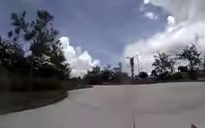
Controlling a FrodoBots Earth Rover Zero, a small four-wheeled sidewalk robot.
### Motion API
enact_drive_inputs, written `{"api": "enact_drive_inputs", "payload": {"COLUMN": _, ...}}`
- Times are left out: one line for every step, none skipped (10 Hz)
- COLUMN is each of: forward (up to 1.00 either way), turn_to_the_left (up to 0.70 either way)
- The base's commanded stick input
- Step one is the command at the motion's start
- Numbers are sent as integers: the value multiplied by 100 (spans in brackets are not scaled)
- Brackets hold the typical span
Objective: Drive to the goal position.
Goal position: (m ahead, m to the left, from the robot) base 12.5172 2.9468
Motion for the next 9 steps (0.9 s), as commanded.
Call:
{"api": "enact_drive_inputs", "payload": {"forward": 85, "turn_to_the_left": 0}}
{"api": "enact_drive_inputs", "payload": {"forward": 85, "turn_to_the_left": 0}}
{"api": "enact_drive_inputs", "payload": {"forward": 85, "turn_to_the_left": 0}}
{"api": "enact_drive_inputs", "payload": {"forward": 85, "turn_to_the_left": 0}}
{"api": "enact_drive_inputs", "payload": {"forward": 85, "turn_to_the_left": 0}}
{"api": "enact_drive_inputs", "payload": {"forward": 85, "turn_to_the_left": 0}}
{"api": "enact_drive_inputs", "payload": {"forward": 85, "turn_to_the_left": 0}}
{"api": "enact_drive_inputs", "payload": {"forward": 85, "turn_to_the_left": 0}}
{"api": "enact_drive_inputs", "payload": {"forward": 85, "turn_to_the_left": 0}}
